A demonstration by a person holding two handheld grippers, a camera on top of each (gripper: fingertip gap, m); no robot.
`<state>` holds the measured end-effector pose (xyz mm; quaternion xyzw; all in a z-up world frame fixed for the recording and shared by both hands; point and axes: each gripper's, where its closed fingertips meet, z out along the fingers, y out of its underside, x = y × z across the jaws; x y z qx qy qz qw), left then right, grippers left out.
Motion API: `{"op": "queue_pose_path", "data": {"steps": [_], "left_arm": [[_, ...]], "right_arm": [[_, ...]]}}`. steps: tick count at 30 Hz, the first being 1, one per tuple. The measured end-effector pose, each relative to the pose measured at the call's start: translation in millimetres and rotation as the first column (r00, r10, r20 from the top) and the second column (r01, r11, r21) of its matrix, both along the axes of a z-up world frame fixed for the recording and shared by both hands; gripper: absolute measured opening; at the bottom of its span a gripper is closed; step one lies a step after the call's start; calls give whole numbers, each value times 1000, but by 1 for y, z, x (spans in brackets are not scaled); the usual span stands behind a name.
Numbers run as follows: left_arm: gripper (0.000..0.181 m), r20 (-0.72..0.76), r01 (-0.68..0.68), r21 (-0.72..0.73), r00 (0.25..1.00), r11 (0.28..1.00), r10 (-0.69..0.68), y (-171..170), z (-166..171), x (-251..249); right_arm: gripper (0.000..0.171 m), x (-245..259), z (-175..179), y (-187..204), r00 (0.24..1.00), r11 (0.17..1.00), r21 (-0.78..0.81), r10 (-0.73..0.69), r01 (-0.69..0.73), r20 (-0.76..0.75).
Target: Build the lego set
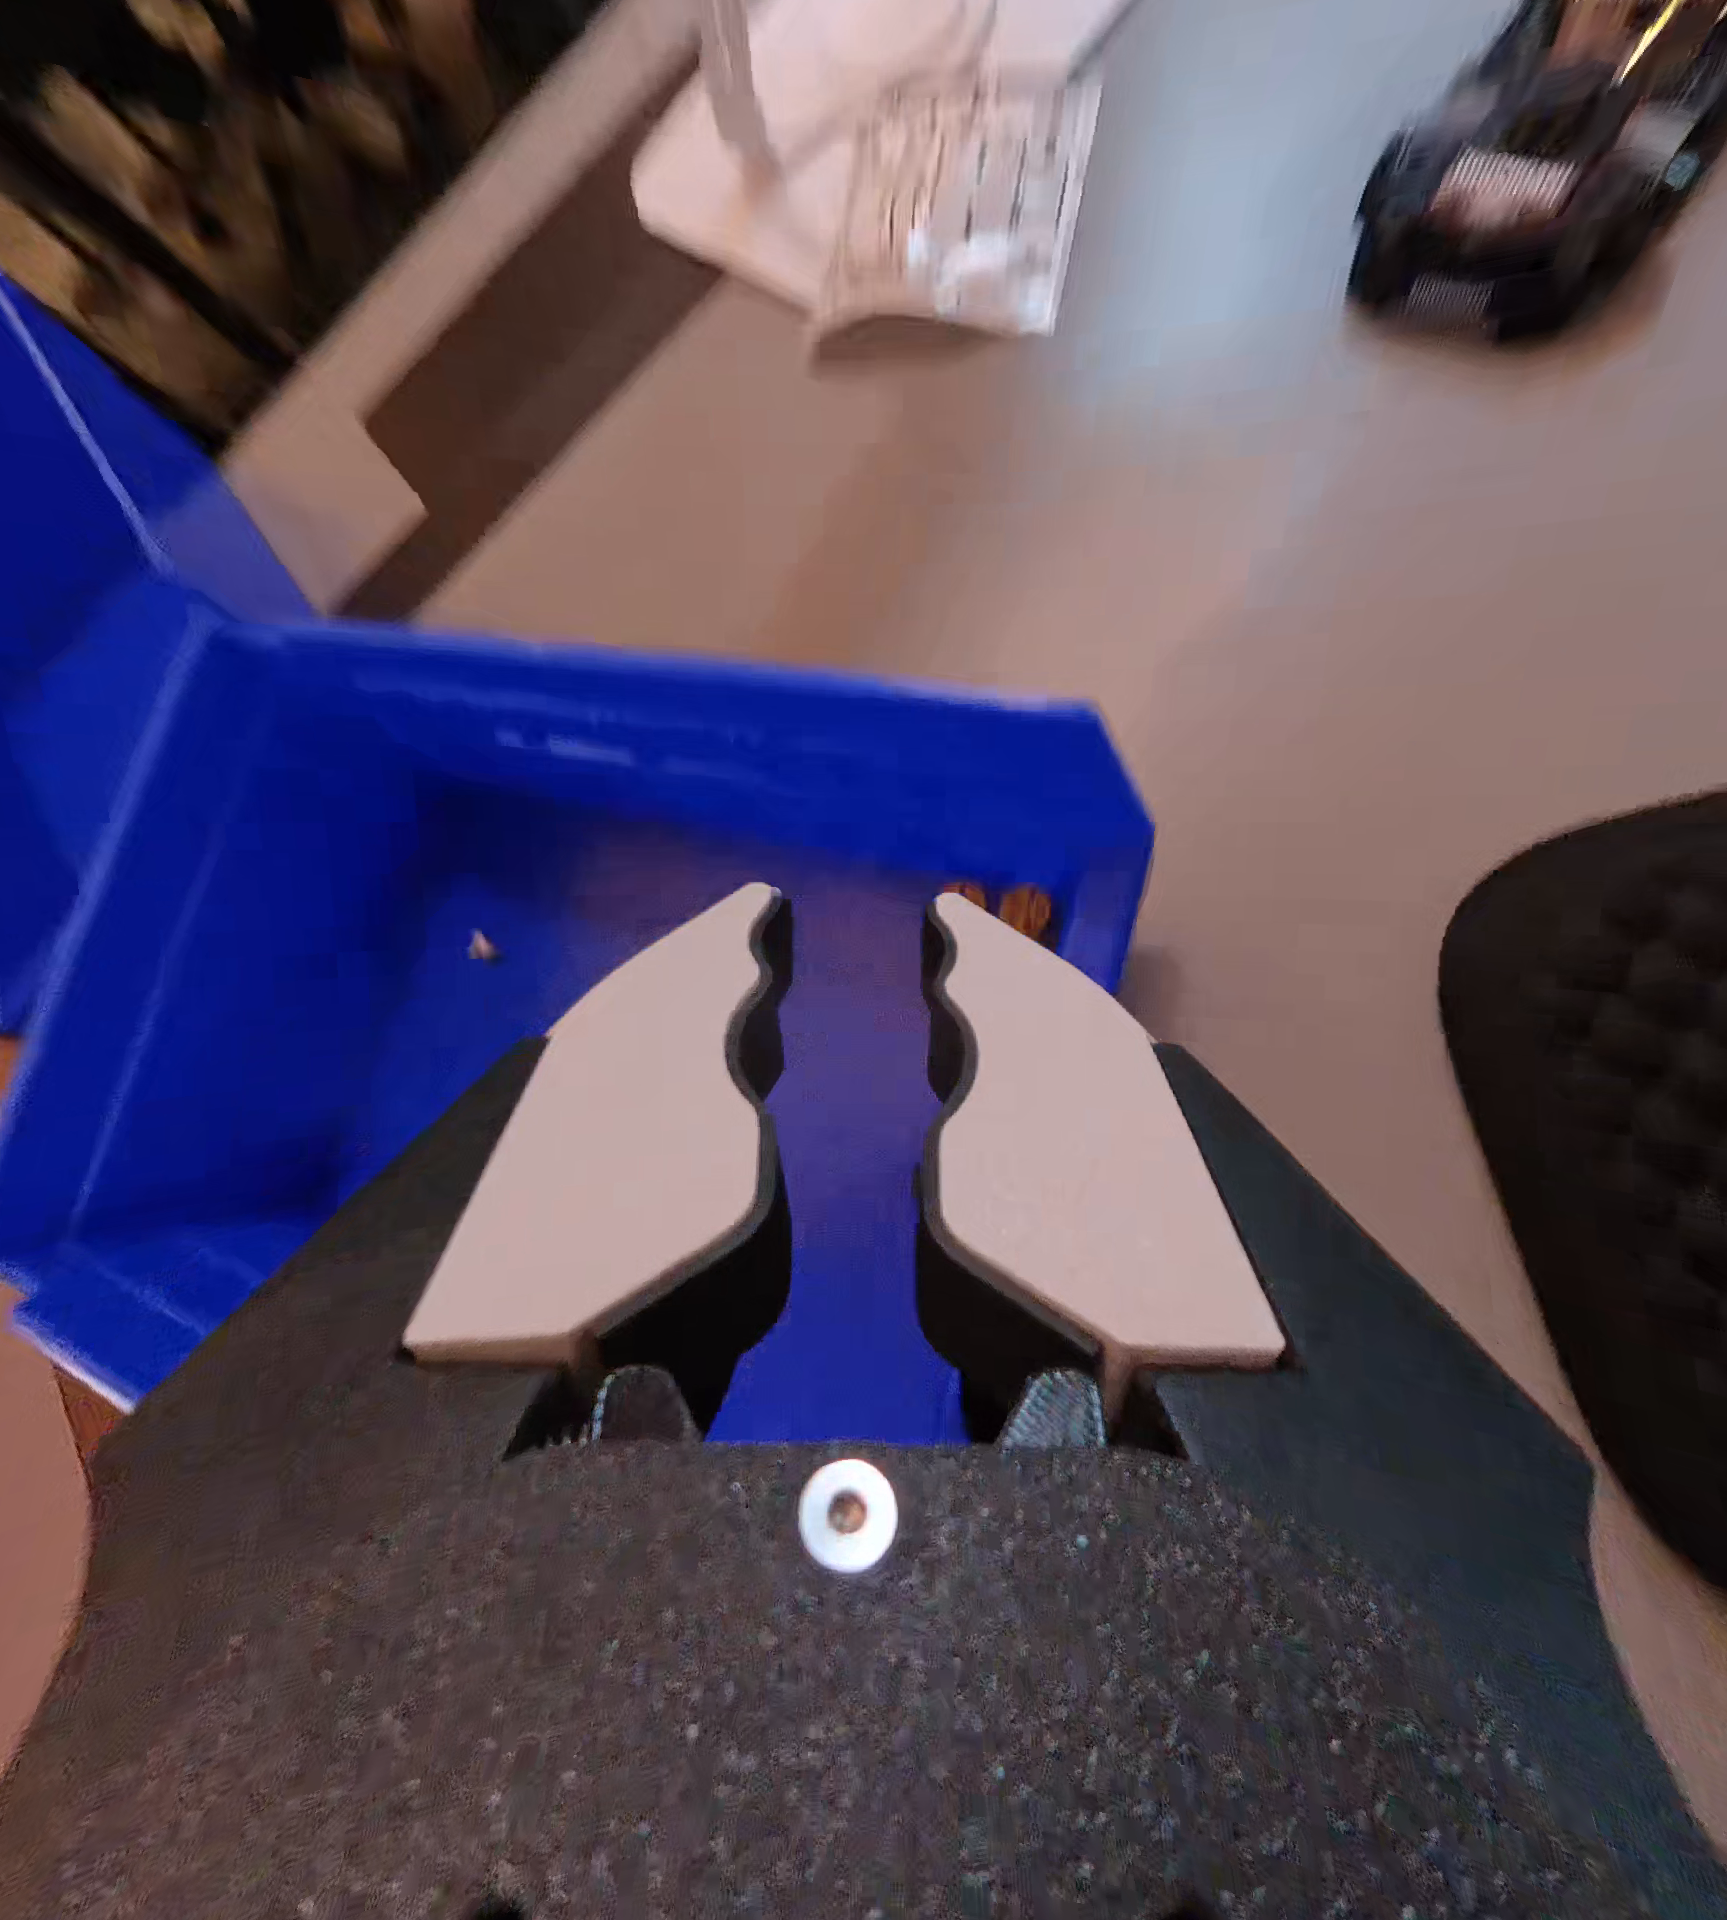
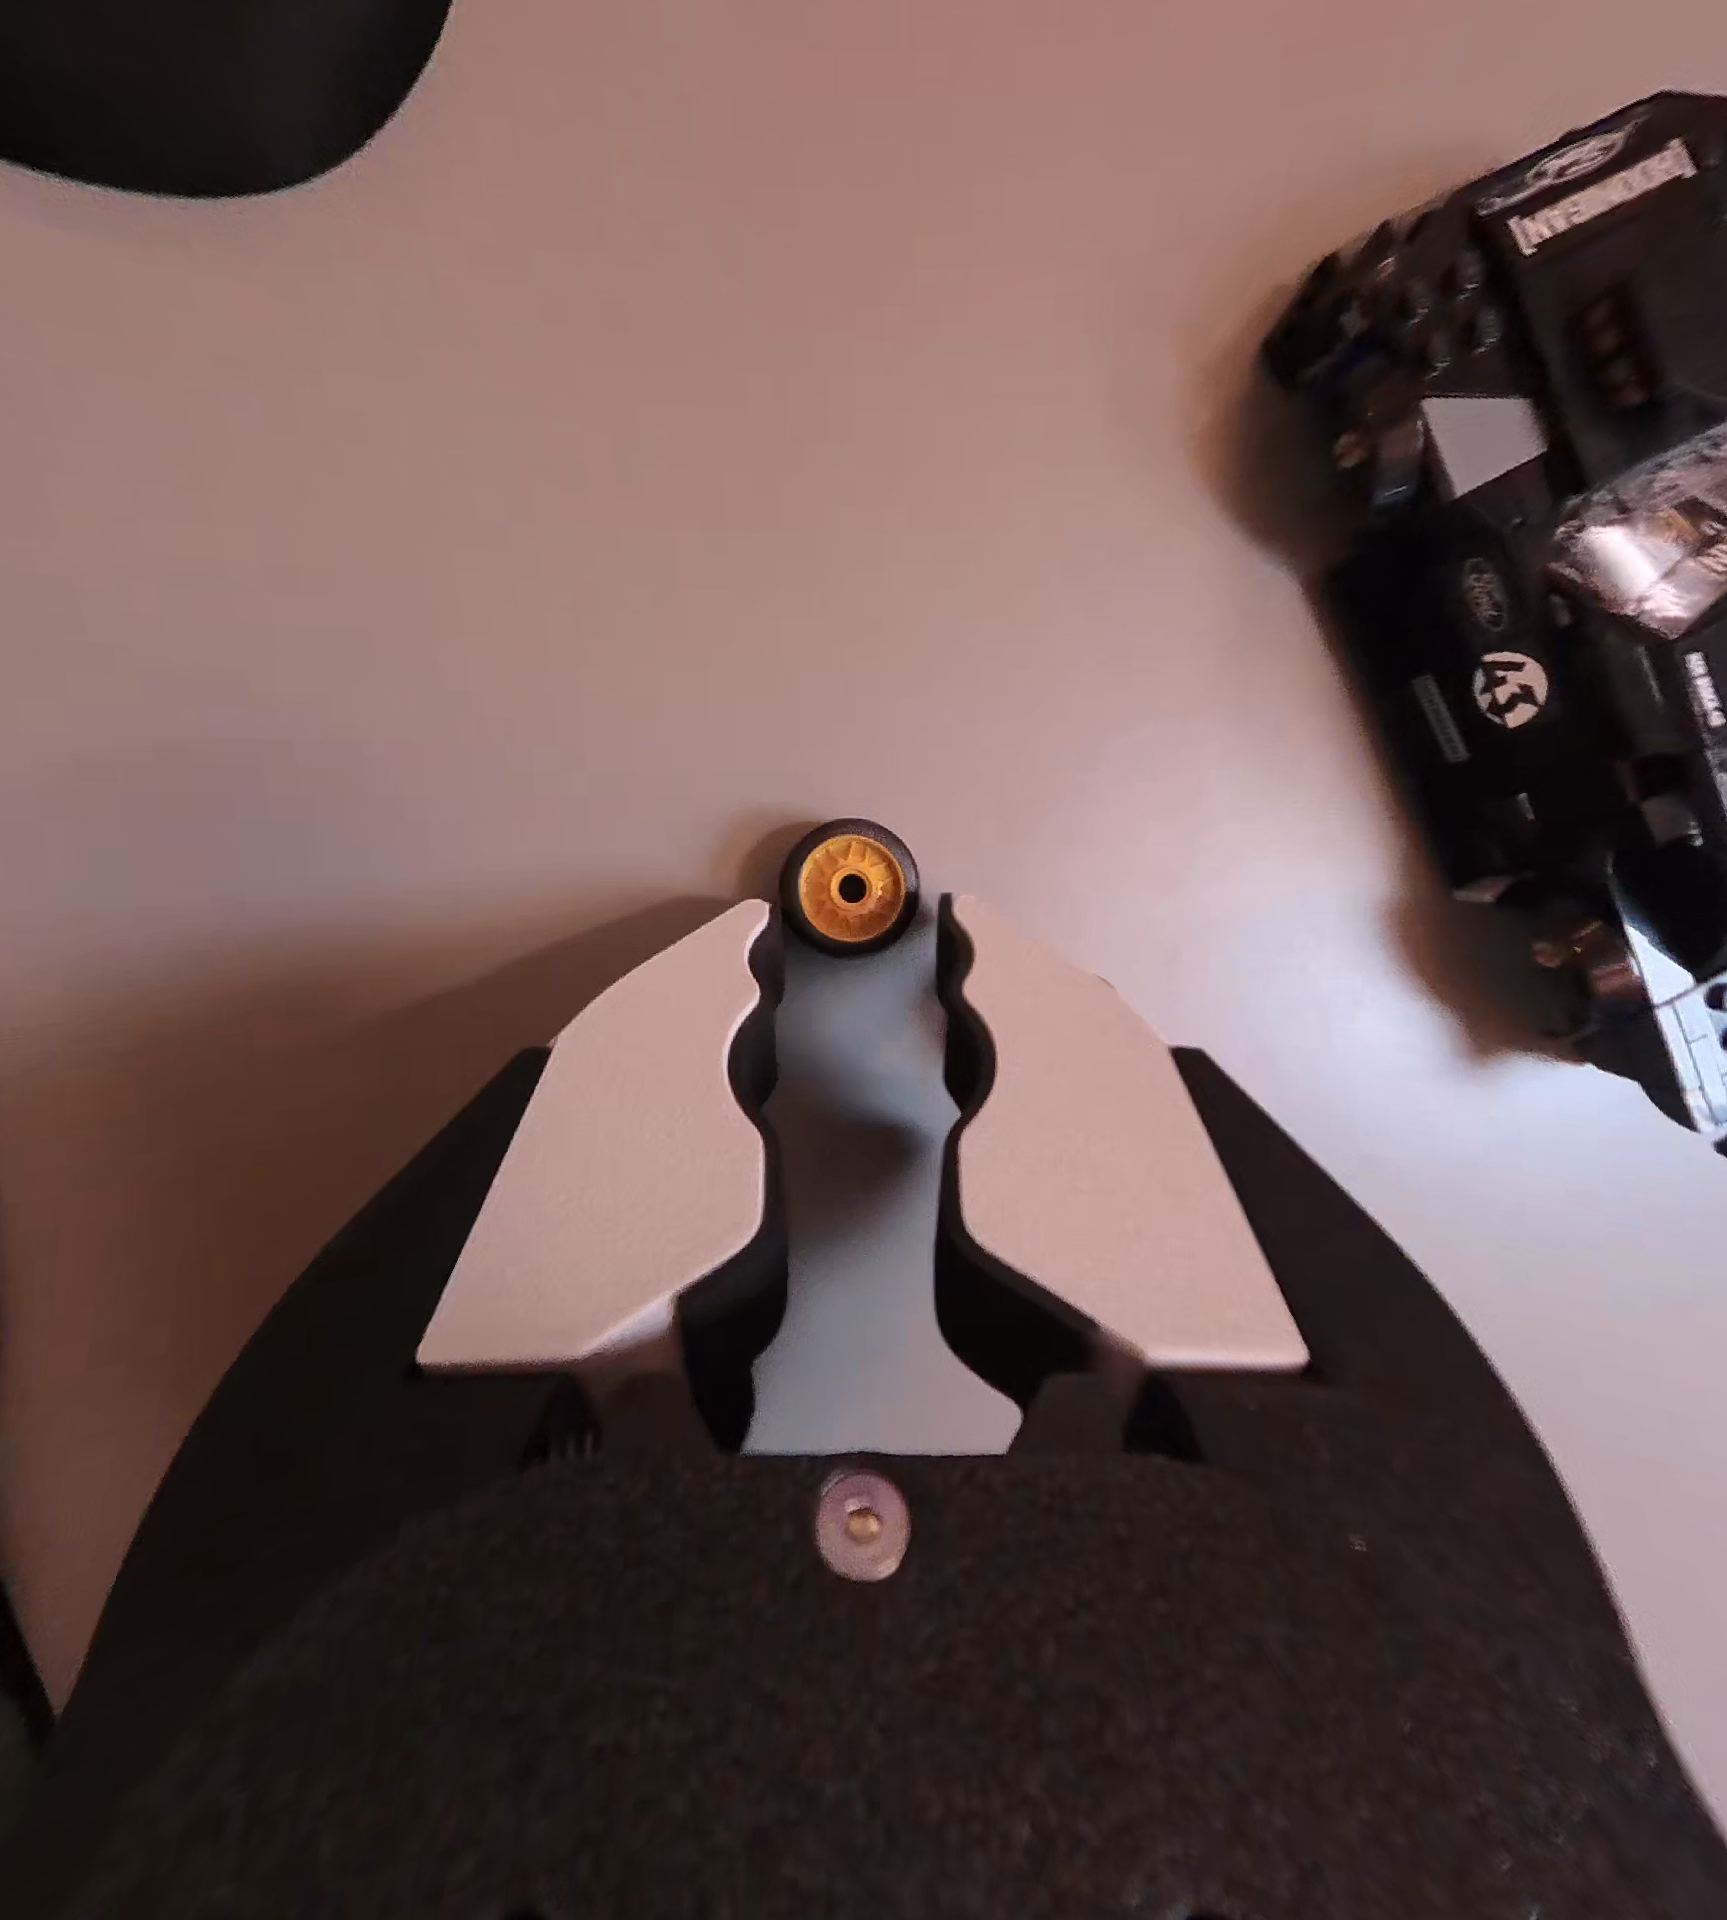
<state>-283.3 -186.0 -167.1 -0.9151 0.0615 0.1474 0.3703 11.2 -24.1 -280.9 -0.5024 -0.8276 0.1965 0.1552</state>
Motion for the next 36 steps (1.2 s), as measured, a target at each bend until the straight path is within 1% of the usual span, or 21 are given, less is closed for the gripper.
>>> {"op": "queue_pose_path", "data": {"steps": [4,6,7,9,11,15,17,19,23,25,26,27,29,30,32,34,35,36], "left_arm": [[24,109,18,-237,994,971,8,-20,-41,-15],[23,196,70,-354,981,933,1,-31,-62,-15],[22,212,72,-395,977,916,15,-35,-70,-19],[19,262,81,-450,964,889,45,-40,-78,-23],[21,363,101,-500,926,860,103,-44,-85,-19],[26,503,183,-577,847,796,170,-55,-93,-11],[22,504,198,-610,844,767,183,-60,-98,-15],[18,522,240,-630,835,739,174,-63,-101,-12],[11,529,265,-639,833,722,162,-61,-108,-9],[10,492,261,-648,861,716,131,-60,-107,-13],[10,451,241,-656,885,716,115,-60,-106,-18],[10,414,211,-637,905,741,97,-55,-100,-24],[10,367,162,-522,929,837,49,-35,-76,-30],[10,319,139,-438,948,888,9,-22,-59,-32],[10,223,171,-225,967,959,-120,6,-17,-19],[10,98,237,-26,967,971,-233,33,21,10],[10,49,289,65,955,955,-292,45,36,32],[9,3,349,159,935,924,-354,57,48,57]], "right_arm": [[38,3,19,-3,995,992,-121,-37,26,-90],[39,6,34,2,985,983,-175,-73,45,-157],[39,8,40,7,979,979,-192,-99,64,-179],[39,15,48,20,966,970,-215,-156,111,-205],[39,23,52,30,957,958,-245,-205,152,-205],[39,36,54,41,940,931,-302,-273,205,-204],[38,39,53,43,935,921,-324,-292,217,-204],[38,39,52,44,931,915,-338,-301,221,-205],[37,36,51,45,930,915,-341,-297,214,-215],[36,34,54,45,930,919,-337,-291,205,-226],[36,34,56,45,928,920,-337,-287,199,-235],[36,33,59,45,926,922,-337,-284,192,-249],[35,30,68,44,917,921,-350,-279,172,-285],[35,27,73,42,911,916,-369,-280,158,-304],[35,21,85,34,895,894,-433,-283,116,-344],[36,13,99,24,877,854,-517,-294,62,-380],[36,8,105,19,867,830,-557,-301,32,-397],[36,4,111,13,857,804,-595,-307,1,-413]]}}
